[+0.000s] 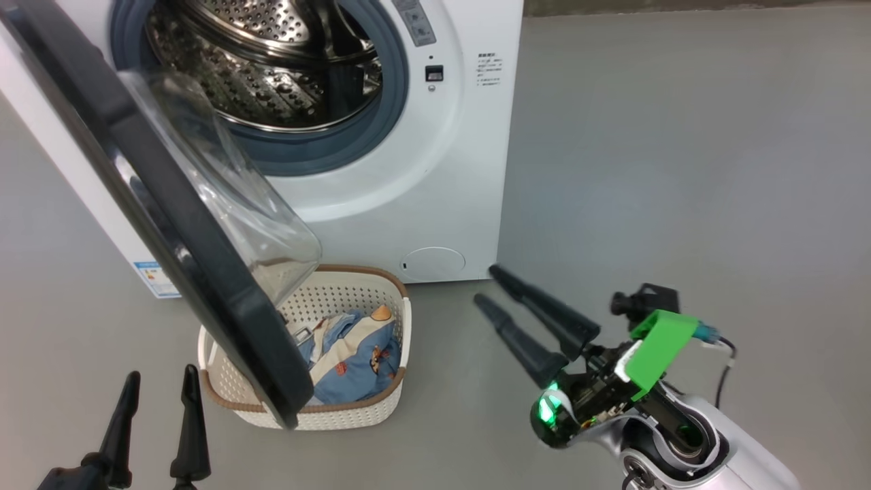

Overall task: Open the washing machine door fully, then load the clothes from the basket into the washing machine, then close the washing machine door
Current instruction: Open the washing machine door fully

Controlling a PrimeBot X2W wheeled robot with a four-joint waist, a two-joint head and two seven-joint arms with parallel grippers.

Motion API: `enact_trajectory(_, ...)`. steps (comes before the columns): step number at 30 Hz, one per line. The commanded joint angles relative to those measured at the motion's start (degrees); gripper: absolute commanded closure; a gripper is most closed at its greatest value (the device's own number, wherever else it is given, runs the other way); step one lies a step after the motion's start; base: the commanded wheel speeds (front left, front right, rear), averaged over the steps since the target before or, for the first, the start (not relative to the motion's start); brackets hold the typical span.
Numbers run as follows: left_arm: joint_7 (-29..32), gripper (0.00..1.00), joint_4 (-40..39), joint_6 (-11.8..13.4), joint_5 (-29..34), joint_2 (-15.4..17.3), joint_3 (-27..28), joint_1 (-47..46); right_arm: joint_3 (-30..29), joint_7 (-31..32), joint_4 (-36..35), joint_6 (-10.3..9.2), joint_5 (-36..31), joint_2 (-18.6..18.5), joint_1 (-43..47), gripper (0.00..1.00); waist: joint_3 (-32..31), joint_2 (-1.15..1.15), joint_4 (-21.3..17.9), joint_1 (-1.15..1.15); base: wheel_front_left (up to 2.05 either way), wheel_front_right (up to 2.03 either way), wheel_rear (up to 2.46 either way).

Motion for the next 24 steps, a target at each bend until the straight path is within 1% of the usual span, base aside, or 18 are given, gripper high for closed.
enact_trajectory(1, -0.31, 0.0, -1.98, -0.17, 0.15, 0.87, 1.95, -0.32, -1.59, -1.85, -1.4, 0.18, -2.74, 1.05, 0.88, 0.0, -0.33, 0.0, -0.41, 0.0, 0.0, 0.0, 0.0)
enact_trajectory(3, -0.31, 0.0, -1.96, -0.17, 0.13, 0.82, 2.01, -0.28, -3.8, -5.99, -0.29, 0.18, -8.6, 1.61, 1.24, 0.0, -0.53, 0.0, -0.66, 0.0, 0.0, 0.0, 0.0)
enact_trajectory(5, -0.31, 0.0, -2.02, -0.17, 0.09, 0.79, 2.13, -0.23, -4.81, -11.82, 1.42, 0.18, -17.31, 1.67, 0.79, 0.0, -0.63, 0.0, -0.94, 0.0, 0.0, 0.0, 0.0)
enact_trajectory(6, -0.31, 0.0, -2.1, -0.17, 0.08, 0.77, 2.13, -0.21, -5.62, -17.57, 3.16, 0.18, -23.9, 2.54, 0.55, 0.0, -0.66, 0.0, -1.21, 0.0, 0.0, 0.0, 0.0)
enact_trajectory(7, -0.31, 0.0, -2.07, -0.17, 0.16, 0.75, 1.99, -0.19, -5.61, -21.96, 4.52, 0.18, -29.4, 3.17, 0.13, 0.0, -0.7, 0.0, -1.48, 0.0, 0.0, 0.0, 0.0)
enact_trajectory(8, -0.31, 0.0, -2.01, -0.17, 0.19, 0.74, 1.91, -0.18, -4.93, -24.85, 5.88, 0.18, -34.82, 3.08, -0.45, 0.0, -0.72, 0.0, -1.74, 0.0, 0.0, 0.0, 0.0)
enact_trajectory(11, -0.31, 0.0, -1.9, -0.17, 0.16, 0.72, 1.69, -0.13, -4.38, -27.17, 8.39, 0.18, -43.07, 2.74, -1.16, 0.0, -0.8, 0.0, -2.09, 0.0, 0.0, 0.0, 0.0)
enact_trajectory(13, -0.31, 0.0, -1.91, -0.17, 0.14, 0.71, 1.64, -0.09, -5.59, -27.85, 10.23, 0.18, -49.26, 2.84, -1.32, 0.0, -0.86, 0.0, -2.31, 0.0, 0.0, 0.0, 0.0)
enact_trajectory(14, -0.31, 0.0, -1.93, -0.17, 0.14, 0.71, 1.65, -0.05, -7.79, -27.94, 11.09, 0.18, -53.06, 3.2, -1.29, 0.0, -0.88, 0.0, -2.43, 0.0, 0.0, 0.0, 0.0)
enact_trajectory(16, -0.31, 0.0, -2.03, -0.17, 0.13, 0.7, 1.61, -0.01, -14.33, -27.99, 11.45, 0.18, -61.75, 5.14, -0.24, 0.0, -0.87, 0.0, -2.59, 0.0, 0.0, 0.0, 0.0)
enact_trajectory(19, -0.31, 0.0, -2.12, -0.17, 0.18, 0.7, 1.45, 0.04, -21.73, -28.01, 9.5, 0.18, -76.5, 8.22, 2.75, 0.0, -0.94, 0.0, -2.61, 0.0, 0.0, 0.0, 0.0)
enact_trajectory(21, -0.31, 0.0, -2.19, -0.17, 0.17, 0.7, 1.38, 0.09, -25.36, -28.02, 7.31, 0.18, -83.19, 10.34, 5.54, 0.0, -0.94, 0.0, -2.63, 0.0, 0.0, 0.0, 0.0)
enact_trajectory(24, -0.31, 0.0, -2.28, -0.17, 0.08, 0.69, 1.36, 0.18, -28.24, -28.02, 4.38, 0.18, -91.07, 11.79, 9.34, 0.0, -0.83, 0.0, -2.73, 0.0, 0.0, 0.0, 0.0)
